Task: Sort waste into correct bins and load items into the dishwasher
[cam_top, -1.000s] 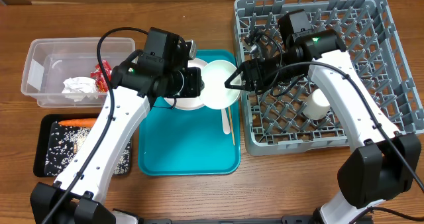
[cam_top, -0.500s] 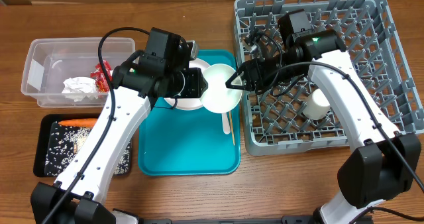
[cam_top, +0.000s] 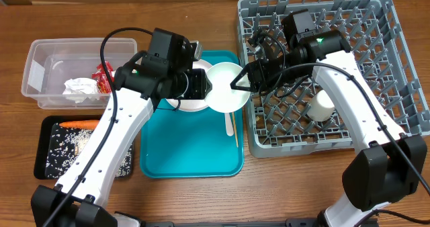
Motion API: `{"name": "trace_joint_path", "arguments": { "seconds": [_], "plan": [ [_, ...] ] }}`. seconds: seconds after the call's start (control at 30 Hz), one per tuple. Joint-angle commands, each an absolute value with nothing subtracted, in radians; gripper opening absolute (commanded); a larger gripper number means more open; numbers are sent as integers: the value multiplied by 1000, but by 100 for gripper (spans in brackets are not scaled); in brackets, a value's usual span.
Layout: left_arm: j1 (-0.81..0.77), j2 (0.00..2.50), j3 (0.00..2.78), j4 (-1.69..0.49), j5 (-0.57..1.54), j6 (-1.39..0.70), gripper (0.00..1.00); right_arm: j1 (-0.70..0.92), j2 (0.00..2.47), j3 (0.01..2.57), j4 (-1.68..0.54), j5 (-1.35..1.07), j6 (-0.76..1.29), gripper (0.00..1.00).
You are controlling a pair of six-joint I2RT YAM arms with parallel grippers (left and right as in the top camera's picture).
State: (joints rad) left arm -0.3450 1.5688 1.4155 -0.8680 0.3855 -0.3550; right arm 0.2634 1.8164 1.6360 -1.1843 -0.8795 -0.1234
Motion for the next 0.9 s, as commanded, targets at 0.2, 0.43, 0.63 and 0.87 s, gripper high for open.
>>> {"name": "trace_joint_path", "arguments": {
  "seconds": [0.2, 0.43, 0.63, 0.87],
  "plan": [
    [-292, 1431, 1586, -902, 379, -296, 34, 268, 1780, 1650, -1168, -873, -126, 42],
    [-287, 1417, 1587, -1002, 252, -290, 35, 265, 1780, 1650, -1148, -872, -126, 42],
    [-287, 1428, 1586, -1085, 186, -266, 34, 210, 1780, 1651, -1111, -825, -104, 42],
    [-288, 1430, 1586, -1134, 102, -265, 34, 99, 1780, 1661, -1063, -567, 0, 42]
  ]
}}
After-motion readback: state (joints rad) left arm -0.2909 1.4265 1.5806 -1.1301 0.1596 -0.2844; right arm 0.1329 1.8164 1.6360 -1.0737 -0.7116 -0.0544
